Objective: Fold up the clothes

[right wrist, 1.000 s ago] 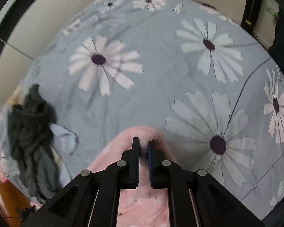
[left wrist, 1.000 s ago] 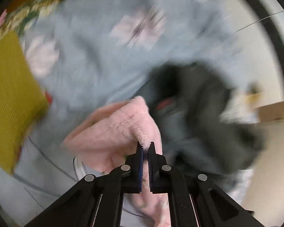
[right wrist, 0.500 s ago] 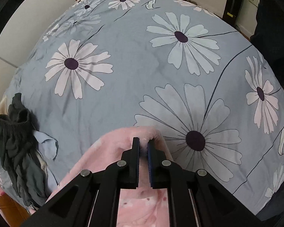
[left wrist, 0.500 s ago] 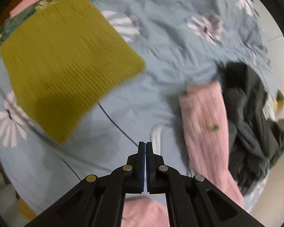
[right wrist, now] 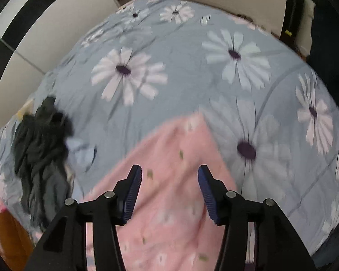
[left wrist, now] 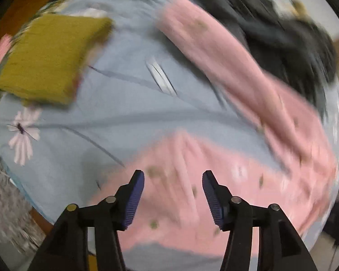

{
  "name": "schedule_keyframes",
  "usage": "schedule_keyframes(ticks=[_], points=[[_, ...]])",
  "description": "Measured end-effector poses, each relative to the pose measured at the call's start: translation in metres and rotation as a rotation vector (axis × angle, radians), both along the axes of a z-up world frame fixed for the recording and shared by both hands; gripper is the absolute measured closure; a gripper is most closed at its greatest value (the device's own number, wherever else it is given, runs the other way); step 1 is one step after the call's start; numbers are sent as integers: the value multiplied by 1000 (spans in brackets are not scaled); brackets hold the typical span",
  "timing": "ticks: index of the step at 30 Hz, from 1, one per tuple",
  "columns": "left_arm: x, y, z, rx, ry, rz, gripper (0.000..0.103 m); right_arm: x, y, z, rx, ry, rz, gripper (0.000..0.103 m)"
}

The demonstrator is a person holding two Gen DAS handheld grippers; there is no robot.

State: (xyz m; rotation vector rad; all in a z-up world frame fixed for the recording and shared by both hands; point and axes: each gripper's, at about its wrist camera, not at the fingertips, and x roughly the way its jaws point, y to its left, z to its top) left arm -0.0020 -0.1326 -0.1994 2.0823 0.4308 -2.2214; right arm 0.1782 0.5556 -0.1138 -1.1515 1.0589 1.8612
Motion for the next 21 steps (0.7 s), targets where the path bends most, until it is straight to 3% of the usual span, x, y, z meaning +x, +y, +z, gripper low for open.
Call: schedule_keyframes(ticks=[5,9,10,11,13,17,21], points=[[37,45,-41,-12,-99,-101,42,60,-61,-51,-157,-69,-44,49],[43,52,-69,-37,-177,-128,43,104,-94,-86,-262,-131,-94,49],[43,49,-68,-45,-166,-119,50,112,-99,-90,-273,-134,-98,49],[43,45,-67,-53,-153,-109,72,116,-101,-91,-278,-134,-98,49],[40,32,-58,-44,-138,-83,97,122,-103,-91,-279,-134,-91,49],[22,-3,-22,-89,-41,-73,99,125,-99,-85,-260,-123,-71,49],[-7,-68,16,-207,43,36,99,124,-93,-81,-238,-122,-50,49]])
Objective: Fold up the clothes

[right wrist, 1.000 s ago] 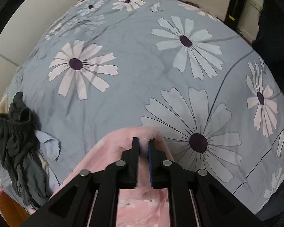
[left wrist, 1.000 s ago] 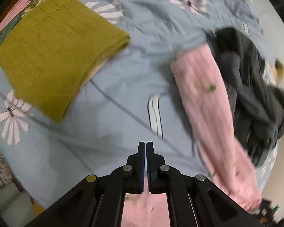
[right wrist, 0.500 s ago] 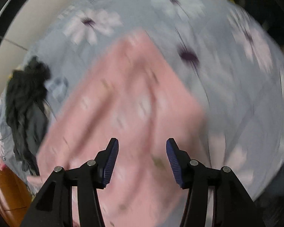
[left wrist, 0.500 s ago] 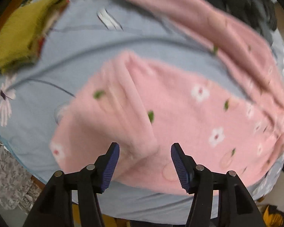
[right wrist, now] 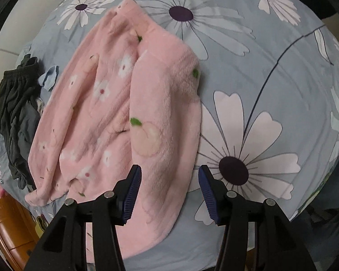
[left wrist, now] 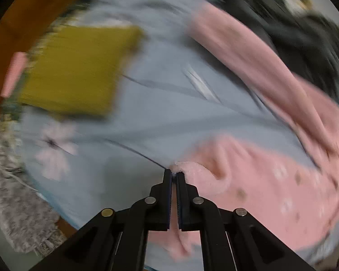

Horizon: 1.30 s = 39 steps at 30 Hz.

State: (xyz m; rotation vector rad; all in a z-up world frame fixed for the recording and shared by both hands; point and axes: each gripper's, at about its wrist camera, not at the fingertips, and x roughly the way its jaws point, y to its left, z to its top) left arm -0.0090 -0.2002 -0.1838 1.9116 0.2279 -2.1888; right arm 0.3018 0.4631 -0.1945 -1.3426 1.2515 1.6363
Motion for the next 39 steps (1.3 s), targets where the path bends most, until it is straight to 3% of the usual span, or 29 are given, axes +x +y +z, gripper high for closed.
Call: schedule_keyframes(ticks=[3,6,8,10,12,14,16,20,25,31,36,39], points=[[-20,-49,11,-91,15,116,100,1,4,-1,8,-13,5,49],[-31,-92,3,-148,-25,233,100,2,6,-3,8,-23,3,49],[-29,-111,-3,-106,-30,305,99,2,7,-5,7,-32,8,49],[-19,-113,-2,-34,20,353,99,3,8,-7,5,-37,8,49],[-6,-107,-6,27,35,370,93,5,10,-9,5,-35,0,49],[12,-94,-15,63,36,374,68,7,12,-11,2,-22,-14,49],[34,-89,-22,95,31,385,52,11,13,-15,-2,-9,-30,49],[78,-79,-50,188,2,482,45,25,21,-27,-20,26,-101,45],[98,-76,-88,235,-56,553,44,41,35,-48,-55,99,-255,45],[82,-70,-105,232,-33,565,47,30,60,-47,-18,218,-324,45],[77,-67,-104,214,-23,560,61,23,90,-65,-23,232,-380,45],[82,-73,-103,233,-11,605,70,16,106,-74,-39,249,-371,45]])
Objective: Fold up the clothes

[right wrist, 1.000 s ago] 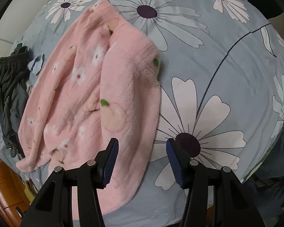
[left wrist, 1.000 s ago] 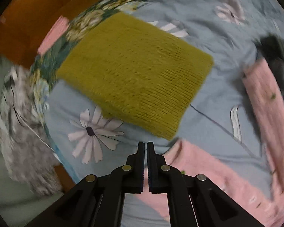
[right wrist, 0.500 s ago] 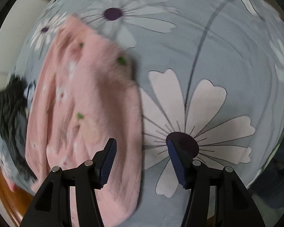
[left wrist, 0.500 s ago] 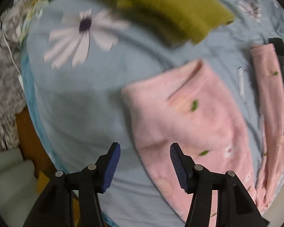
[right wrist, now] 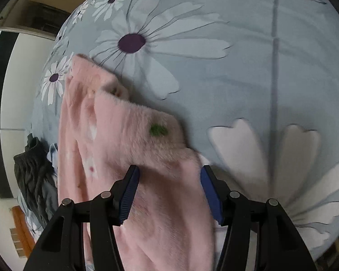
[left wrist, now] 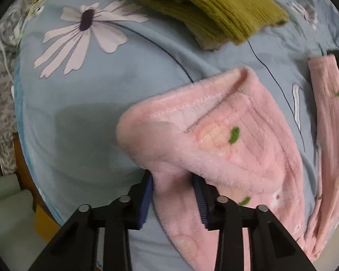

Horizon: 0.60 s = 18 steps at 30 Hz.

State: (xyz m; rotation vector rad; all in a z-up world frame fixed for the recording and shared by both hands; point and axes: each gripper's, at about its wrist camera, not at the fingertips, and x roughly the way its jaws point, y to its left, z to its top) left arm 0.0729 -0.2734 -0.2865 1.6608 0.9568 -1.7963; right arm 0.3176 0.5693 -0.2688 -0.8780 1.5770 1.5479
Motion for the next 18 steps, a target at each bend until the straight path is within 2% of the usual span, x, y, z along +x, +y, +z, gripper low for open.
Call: schedule_keyframes(ticks=[1,4,5,8,11,14,18], points=[[2,-2,1,6,5,20,74,-6,2,-1,-4,-8,16,47],[3,-6,5,11,15,55,90,-19,5,0,-13,-41,58,95],[2,-6,7,8,17,57,94,-19,6,5,-4,-38,65,97],[1,-7,23,-1,61,76,95,-6,13,36,77,4,59,99],[6,-11,34,-5,88,93,95,27,13,71,166,25,32,99],[10,-13,36,-15,74,87,95,63,-16,79,176,-39,23,99],[12,-16,33,-21,45,105,95,58,-21,59,129,-172,61,99]])
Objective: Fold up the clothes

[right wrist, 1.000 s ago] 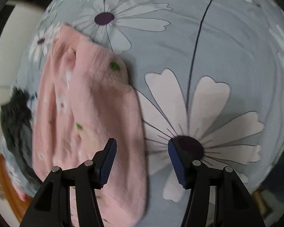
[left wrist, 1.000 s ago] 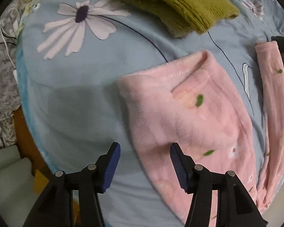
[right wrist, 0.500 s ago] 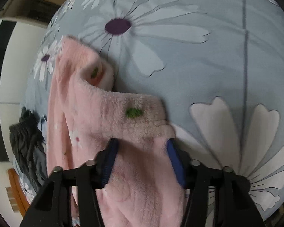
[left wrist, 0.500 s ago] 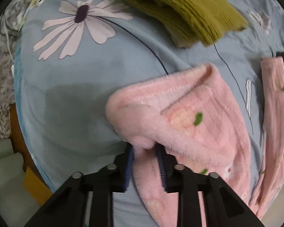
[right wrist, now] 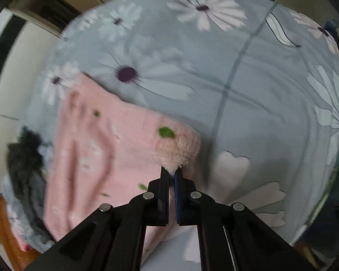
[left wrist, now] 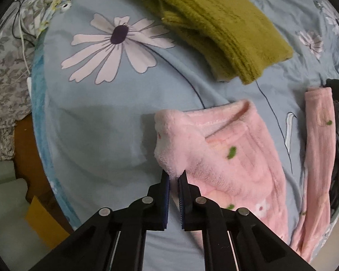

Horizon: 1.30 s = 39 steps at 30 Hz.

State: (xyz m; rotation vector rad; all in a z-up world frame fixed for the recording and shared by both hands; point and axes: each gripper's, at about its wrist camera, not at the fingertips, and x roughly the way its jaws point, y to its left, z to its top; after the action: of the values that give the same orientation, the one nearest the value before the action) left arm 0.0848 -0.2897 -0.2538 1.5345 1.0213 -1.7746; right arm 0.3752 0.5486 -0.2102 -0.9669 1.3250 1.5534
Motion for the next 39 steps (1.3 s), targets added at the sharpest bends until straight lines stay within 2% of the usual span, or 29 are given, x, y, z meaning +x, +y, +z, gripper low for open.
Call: schedule_keyframes(ticks=[2,5,8,10,13,16,22,24,26,29,30,32,34,39], points=[[-3,2,3,-9,0,-7,96,18,-4,-7,-13,-35,-24,100],[-9,6,21,-32,35,-45,96,51,-15,5,8,16,-84,100],[1,4,42,-30,92,-28,96,56,-17,26,56,7,-38,100],[10,2,47,-30,93,-19,96,64,-10,24,55,-6,-63,100],[33,-1,39,-5,59,-17,96,78,-2,11,8,-35,-99,100],[38,1,28,8,26,-3,96,68,2,1,-22,-80,-62,100],[34,1,23,41,21,-8,93,56,12,-4,-39,-125,-27,99],[34,0,28,57,21,-20,87,52,13,0,-29,-143,-8,99],[37,-2,35,73,36,-9,62,50,15,5,-13,-163,-5,97],[45,-6,51,65,67,43,52,52,20,17,10,-204,-34,95],[45,-9,56,59,68,59,52,50,23,21,19,-204,-43,95],[38,-13,66,49,80,80,52,39,30,29,30,-174,-49,93],[19,-11,75,51,116,64,52,11,36,37,31,-115,-13,88],[-95,12,87,96,215,-27,52,-108,34,46,8,28,181,72]])
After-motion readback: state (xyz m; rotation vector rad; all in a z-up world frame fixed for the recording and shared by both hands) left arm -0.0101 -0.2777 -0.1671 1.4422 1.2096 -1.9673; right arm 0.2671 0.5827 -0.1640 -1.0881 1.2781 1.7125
